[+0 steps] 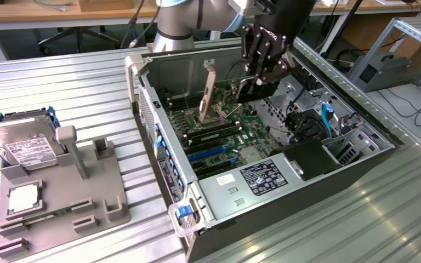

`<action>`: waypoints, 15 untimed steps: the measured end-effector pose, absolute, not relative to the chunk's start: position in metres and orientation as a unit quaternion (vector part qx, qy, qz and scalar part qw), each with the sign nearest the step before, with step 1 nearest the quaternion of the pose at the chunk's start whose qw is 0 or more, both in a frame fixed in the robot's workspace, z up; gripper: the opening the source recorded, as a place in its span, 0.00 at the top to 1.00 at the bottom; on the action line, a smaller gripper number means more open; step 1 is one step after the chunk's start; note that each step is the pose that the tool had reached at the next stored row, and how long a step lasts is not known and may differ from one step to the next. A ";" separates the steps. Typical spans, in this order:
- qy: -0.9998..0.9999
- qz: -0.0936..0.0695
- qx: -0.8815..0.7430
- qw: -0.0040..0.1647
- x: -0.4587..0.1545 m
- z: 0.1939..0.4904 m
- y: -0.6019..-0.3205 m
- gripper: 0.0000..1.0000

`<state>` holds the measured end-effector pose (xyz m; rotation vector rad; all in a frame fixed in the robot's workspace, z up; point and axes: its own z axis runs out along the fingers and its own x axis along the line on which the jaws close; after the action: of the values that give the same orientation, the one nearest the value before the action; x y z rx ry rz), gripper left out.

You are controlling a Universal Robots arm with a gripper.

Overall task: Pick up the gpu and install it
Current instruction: 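Insert the gpu into the slot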

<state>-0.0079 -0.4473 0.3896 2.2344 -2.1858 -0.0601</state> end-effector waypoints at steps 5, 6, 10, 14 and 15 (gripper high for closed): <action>-0.699 -0.019 0.715 0.008 -0.011 0.380 -0.447 0.73; -0.699 -0.019 0.715 0.008 -0.012 0.377 -0.447 0.73; -0.699 -0.019 0.715 0.008 -0.013 0.374 -0.447 0.73; -0.699 -0.019 0.715 0.008 -0.015 0.369 -0.447 0.73; -0.699 -0.019 0.715 0.008 -0.016 0.367 -0.447 0.73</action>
<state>-0.0155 -0.4466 0.3672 2.2343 -2.1858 -0.0600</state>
